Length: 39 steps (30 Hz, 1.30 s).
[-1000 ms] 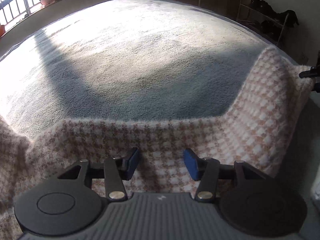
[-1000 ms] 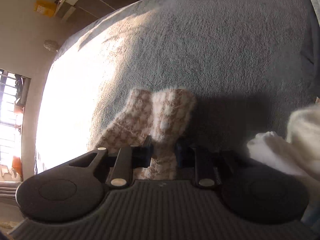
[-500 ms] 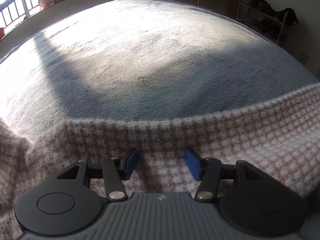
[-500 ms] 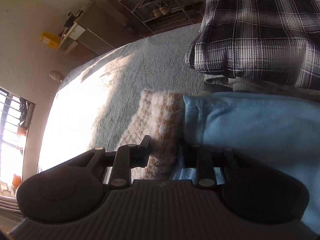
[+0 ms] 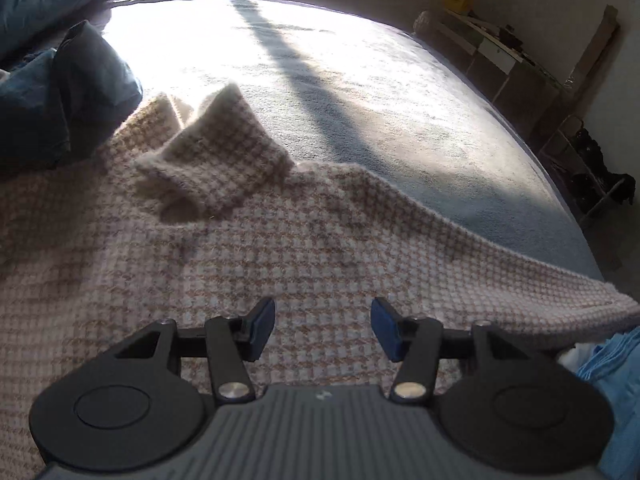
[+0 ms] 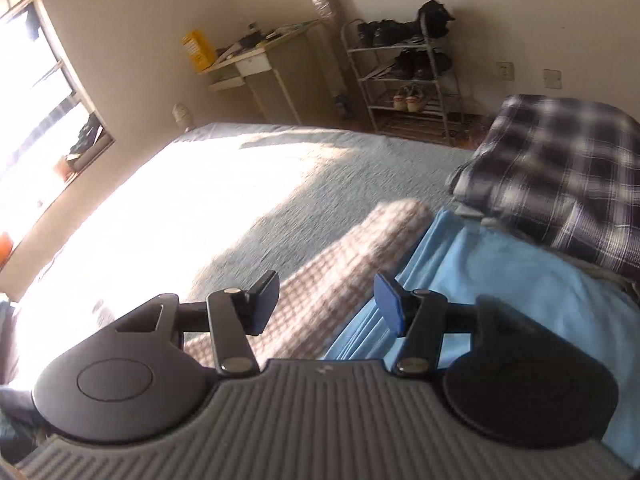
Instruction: Fold clothes
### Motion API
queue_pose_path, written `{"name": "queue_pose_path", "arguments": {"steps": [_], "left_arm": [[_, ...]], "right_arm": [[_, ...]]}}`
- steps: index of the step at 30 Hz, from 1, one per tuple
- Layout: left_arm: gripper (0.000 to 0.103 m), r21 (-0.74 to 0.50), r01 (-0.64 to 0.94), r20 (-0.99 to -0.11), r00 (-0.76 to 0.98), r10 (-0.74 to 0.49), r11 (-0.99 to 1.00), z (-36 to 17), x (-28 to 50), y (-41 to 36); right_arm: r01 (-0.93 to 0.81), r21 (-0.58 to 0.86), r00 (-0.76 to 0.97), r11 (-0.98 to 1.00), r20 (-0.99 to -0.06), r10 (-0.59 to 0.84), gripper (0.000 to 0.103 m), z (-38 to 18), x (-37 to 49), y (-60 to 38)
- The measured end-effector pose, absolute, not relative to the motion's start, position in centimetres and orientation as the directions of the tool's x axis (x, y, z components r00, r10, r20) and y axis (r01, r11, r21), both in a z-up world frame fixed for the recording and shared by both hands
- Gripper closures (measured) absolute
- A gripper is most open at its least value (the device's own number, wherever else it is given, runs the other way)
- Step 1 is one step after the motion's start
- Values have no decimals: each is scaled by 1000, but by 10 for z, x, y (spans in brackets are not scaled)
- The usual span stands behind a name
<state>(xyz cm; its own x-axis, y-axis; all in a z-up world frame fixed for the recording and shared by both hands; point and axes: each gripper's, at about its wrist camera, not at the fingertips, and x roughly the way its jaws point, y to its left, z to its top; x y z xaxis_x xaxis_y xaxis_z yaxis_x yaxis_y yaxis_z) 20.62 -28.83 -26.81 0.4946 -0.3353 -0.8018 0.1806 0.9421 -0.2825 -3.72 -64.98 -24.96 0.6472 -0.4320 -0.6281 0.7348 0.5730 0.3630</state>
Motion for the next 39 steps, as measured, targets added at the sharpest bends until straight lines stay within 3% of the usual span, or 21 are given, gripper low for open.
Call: {"name": "queue_pose_path", "arguments": {"steps": [3,10,15,18,24,30,34,39], "left_arm": [[49,-299,34,-803,531,-271,954,-249,183,-202],[49,-189,-290,-842,539,-3,938,-218,111,-6],[49,-51,-510,-842,484,237,859,-201,51,118],[48,-38,-614,-848,437,299,789,-200,21,186],[48,-255,-743,-883,440,165,618,-240,9,266],[48,-485,-754,-844,536,-11,443,-286,60,291],[49,-500,-722,-838,543,-56,477,-299,111,300],[59,-408,-778,-892,450,-30,477,-319,146,302]], "right_arm": [[641,366,690,675,-660,-297,51,-246,-16,-599],[353,416,702,838,-710,57,51,-240,60,-440],[180,445,671,877,-707,221,51,-229,85,-325],[92,433,643,897,-713,278,51,-227,91,-269],[-37,389,525,921,-776,349,51,-256,110,-180],[-97,387,407,917,-825,392,51,-289,125,-105],[-28,412,371,911,-842,392,51,-305,136,-85],[4,408,368,913,-849,378,51,-309,137,-72]]}}
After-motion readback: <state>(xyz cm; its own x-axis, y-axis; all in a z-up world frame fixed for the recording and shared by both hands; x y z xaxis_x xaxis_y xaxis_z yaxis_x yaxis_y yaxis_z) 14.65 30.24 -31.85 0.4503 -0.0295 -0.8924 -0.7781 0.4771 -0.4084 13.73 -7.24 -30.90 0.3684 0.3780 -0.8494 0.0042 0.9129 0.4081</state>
